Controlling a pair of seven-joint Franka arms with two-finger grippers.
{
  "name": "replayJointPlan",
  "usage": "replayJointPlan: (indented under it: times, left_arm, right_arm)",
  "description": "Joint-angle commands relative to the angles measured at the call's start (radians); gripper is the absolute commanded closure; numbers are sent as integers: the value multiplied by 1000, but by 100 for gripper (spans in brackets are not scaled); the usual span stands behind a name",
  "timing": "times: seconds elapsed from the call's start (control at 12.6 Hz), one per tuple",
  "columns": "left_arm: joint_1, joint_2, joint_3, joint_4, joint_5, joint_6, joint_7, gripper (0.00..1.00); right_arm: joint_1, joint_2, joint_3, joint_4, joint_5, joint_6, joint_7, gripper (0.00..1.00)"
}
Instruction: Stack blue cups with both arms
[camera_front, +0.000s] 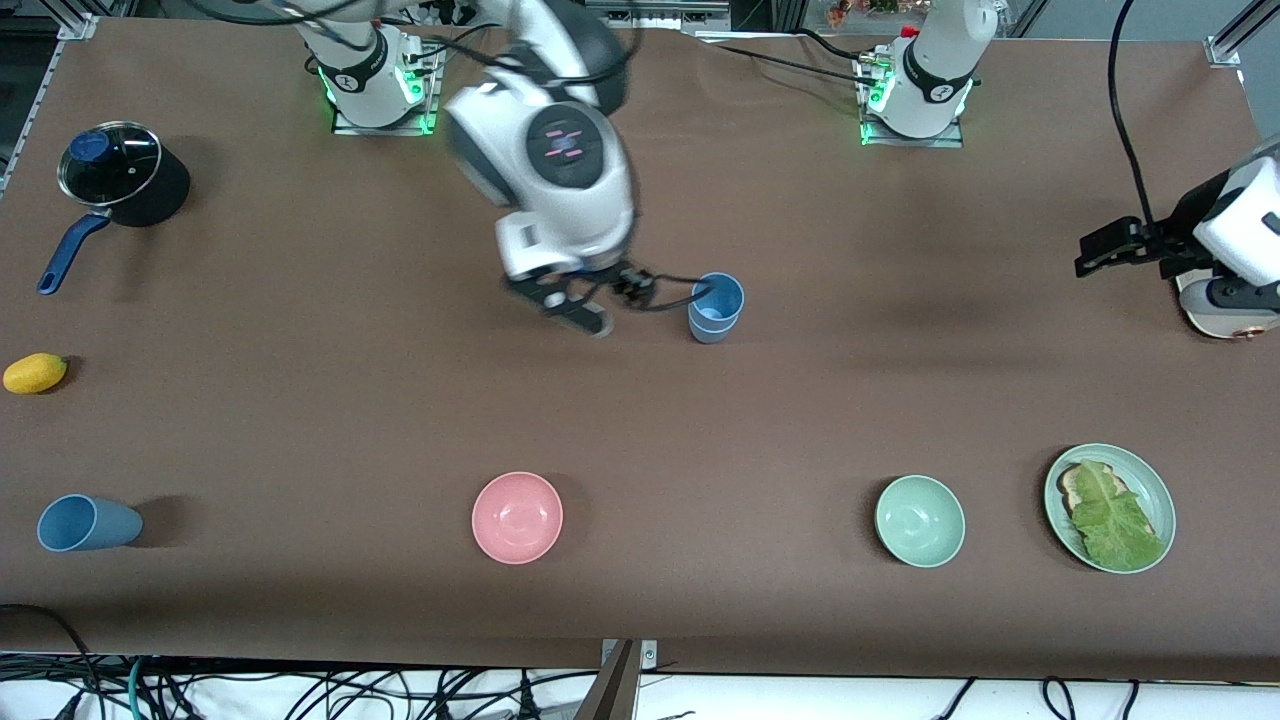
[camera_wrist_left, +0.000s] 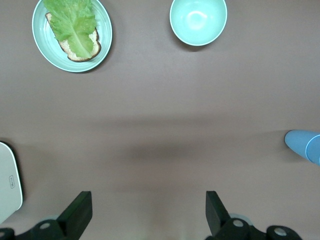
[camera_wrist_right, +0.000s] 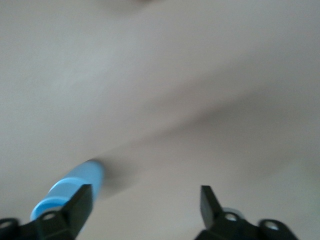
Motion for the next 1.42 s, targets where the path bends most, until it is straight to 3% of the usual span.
replayJointPlan:
  times: [0.0,0.24,0.47,0.71,0.87,1.03,1.34]
  left_arm:
    - [-31,-15,17,-29,-8,90,18,0]
    - [-22,-15,17,-31,-8,103,31,0]
    - [1,-15,16,-31,-5,100,32,0]
    - [27,-13,16,-33,-8,94,35,0]
    - [25,-13,6,-29,-8,90,34,0]
    - [25,-12,6,-29,-8,92,34,0]
    - [12,-1,5,-25,5,97,34,0]
  right_arm:
    - [-178,-53,15,1,17,-77,-262,0]
    - [-362,-73,17,1,58,-126,-509,0]
    - [-468,-135,-11,-10,107,-170,-667,0]
    - [-461,-374,-169,-316,203,-43,-787,0]
    - [-409,-442,-218,-383,208,-41,-778,0]
    - [-314,-447,-340,-391,211,-41,-784,0]
    - [-315,-575,-342,-522,214,-24,-786,0]
